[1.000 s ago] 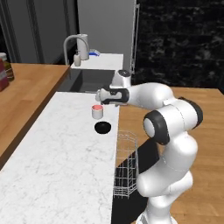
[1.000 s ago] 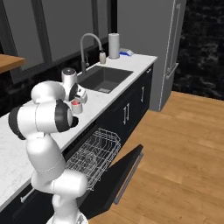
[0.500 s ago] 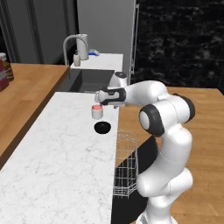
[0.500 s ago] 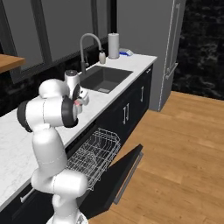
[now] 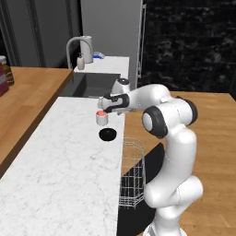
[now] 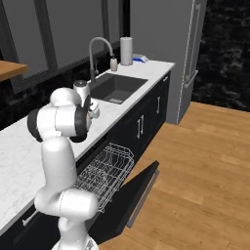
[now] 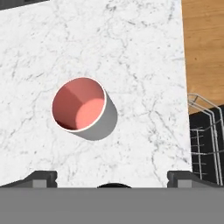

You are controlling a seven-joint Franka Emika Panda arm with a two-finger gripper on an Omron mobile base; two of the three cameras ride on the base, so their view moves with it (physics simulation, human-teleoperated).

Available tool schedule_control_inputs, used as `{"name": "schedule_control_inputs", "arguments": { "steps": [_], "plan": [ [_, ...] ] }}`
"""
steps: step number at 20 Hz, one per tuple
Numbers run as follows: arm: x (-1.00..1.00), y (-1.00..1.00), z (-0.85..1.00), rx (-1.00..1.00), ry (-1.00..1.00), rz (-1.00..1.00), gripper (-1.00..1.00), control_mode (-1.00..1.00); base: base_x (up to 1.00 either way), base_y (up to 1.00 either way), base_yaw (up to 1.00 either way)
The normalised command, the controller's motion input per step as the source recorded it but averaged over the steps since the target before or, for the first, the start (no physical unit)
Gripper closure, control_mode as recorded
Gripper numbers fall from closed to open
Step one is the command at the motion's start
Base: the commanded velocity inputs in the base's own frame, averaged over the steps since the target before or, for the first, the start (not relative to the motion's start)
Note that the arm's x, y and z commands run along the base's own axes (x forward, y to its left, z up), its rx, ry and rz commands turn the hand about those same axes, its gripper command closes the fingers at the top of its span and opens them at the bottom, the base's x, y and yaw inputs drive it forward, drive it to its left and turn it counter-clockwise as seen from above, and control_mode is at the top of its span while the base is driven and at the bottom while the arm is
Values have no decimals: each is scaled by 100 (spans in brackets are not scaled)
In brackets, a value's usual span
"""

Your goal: Pick up the cup and bowl from the counter, place them in the dishwasher, and close the dishwasher door.

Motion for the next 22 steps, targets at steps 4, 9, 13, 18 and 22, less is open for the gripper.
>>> {"name": "schedule_control_inputs", "arguments": {
  "steps": [4,9,13,18,22],
  "plan": [
    [25,14,-11,0,1,-3,-100,-100,0,0,0],
    [32,2,-15,0,4,-2,-100,-100,0,0,0],
    [45,1,-4,0,4,-2,-100,-100,0,0,0],
    [29,1,-8,0,7,-1,-100,-100,0,0,0],
    [13,0,-20,0,10,0,-100,-100,0,0,0]
  ]
}}
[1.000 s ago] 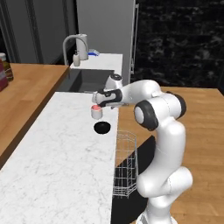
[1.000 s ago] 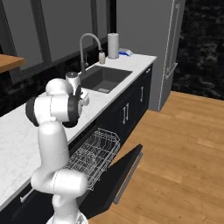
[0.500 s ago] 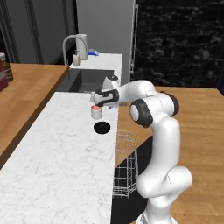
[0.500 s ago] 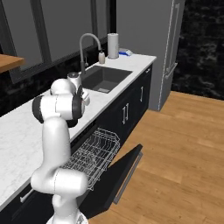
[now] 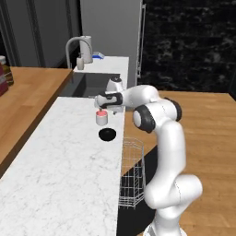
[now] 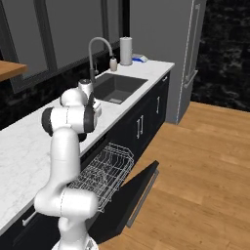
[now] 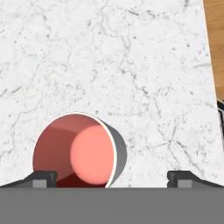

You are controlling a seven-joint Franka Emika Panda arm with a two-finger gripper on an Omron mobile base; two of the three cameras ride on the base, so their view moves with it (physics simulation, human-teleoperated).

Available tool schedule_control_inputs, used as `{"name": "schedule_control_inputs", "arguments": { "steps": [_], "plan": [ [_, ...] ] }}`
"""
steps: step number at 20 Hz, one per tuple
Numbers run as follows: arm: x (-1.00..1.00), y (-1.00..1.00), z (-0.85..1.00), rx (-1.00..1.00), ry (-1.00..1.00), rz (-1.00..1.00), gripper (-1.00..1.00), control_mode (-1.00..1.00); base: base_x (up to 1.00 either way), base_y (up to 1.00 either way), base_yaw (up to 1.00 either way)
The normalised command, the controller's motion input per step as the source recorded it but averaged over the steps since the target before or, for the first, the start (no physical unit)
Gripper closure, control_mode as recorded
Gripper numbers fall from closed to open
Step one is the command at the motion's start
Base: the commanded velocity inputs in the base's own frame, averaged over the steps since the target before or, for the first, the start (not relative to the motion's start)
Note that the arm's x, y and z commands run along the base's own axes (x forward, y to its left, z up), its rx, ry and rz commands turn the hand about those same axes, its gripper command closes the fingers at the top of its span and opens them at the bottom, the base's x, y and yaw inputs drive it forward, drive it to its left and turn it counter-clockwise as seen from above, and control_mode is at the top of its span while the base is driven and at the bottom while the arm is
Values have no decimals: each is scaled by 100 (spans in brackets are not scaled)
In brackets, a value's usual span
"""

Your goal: Pick up the cup and bowl from the counter, place them in the dishwasher, and close the dishwasher door.

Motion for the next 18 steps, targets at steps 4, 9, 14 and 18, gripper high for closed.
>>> {"name": "schedule_control_inputs", "arguments": {
  "steps": [4,9,14,18],
  "plan": [
    [3,0,-20,0,11,0,-100,-100,0,0,0],
    [5,6,-32,-1,10,0,100,-100,0,0,0],
    [6,11,-33,-1,7,0,100,-100,0,0,0],
    [0,0,-21,0,2,0,100,-100,0,0,0]
  ]
}}
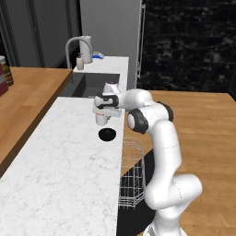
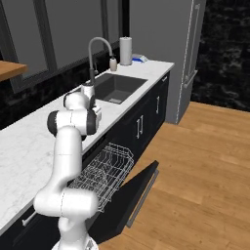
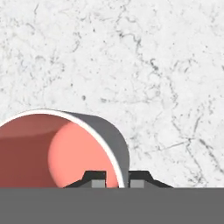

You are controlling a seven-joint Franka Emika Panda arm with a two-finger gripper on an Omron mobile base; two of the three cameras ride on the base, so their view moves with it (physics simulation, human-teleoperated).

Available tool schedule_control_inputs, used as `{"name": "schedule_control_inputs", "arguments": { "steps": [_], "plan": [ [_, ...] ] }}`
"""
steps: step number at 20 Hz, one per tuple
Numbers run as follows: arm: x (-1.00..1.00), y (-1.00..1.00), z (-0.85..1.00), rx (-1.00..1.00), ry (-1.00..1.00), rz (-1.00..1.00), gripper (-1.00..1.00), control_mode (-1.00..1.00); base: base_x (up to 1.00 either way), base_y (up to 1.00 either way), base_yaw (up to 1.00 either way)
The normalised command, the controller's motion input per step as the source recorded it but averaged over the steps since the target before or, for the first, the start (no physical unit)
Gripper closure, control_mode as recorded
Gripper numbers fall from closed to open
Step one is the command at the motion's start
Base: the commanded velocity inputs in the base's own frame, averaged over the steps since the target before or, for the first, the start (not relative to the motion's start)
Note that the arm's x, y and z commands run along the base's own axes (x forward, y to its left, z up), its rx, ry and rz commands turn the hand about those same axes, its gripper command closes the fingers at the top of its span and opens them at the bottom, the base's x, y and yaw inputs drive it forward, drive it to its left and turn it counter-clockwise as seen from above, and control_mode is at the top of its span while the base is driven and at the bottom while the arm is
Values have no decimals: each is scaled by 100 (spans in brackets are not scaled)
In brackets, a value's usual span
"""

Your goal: Pick up the cup and bowl from the counter, place them in the dishwasher, and close the dishwasher door.

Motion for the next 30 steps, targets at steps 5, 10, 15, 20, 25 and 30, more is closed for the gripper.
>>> {"name": "schedule_control_inputs", "arguments": {
  "steps": [5,10,15,20,25,30],
  "plan": [
    [-22,-23,0,1,-2,0,100,-100,0,0,0],
    [-60,-100,0,7,-12,0,100,-100,0,0,0],
    [-79,-100,0,8,-8,-2,100,-100,0,0,0],
    [-100,-99,0,8,-3,-5,100,-100,0,0,0],
    [-99,-61,0,8,0,-2,100,-100,0,0,0],
    [-64,-31,-8,9,0,0,100,-100,0,0,0]
  ]
}}
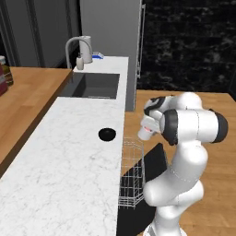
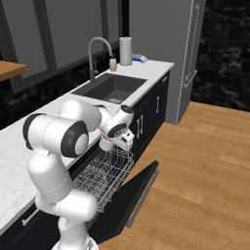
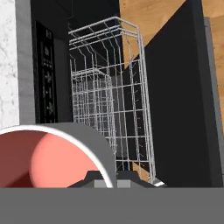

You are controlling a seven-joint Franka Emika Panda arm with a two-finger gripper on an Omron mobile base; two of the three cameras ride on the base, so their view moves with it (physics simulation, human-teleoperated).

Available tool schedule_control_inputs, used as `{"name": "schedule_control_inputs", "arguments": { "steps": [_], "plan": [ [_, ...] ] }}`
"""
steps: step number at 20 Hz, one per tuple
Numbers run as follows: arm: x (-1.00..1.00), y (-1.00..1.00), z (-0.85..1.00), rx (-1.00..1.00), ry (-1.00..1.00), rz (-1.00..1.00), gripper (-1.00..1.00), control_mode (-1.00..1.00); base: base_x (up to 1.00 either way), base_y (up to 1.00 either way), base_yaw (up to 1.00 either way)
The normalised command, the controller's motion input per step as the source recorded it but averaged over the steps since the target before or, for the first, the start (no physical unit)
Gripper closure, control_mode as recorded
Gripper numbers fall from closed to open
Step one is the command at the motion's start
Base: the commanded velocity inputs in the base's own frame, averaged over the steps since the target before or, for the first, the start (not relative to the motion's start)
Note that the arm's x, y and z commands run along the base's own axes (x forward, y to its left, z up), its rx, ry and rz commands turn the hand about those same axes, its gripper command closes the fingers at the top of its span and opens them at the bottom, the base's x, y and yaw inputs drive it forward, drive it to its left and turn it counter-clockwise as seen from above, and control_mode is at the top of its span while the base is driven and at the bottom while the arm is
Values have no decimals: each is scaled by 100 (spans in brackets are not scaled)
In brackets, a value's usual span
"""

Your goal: Pick up the cup and bowl from the counter, place them in the dishwasher, and close the dishwasher door.

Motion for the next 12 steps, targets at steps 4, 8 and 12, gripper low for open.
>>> {"name": "schedule_control_inputs", "arguments": {
  "steps": [4,8,12],
  "plan": [
    [-19,-8,-43,15,0,0,100,-100,0,0,0],
    [0,0,-43,17,0,-1,100,-100,0,0,0],
    [6,0,-45,4,0,0,100,-100,0,0,0]
  ]
}}
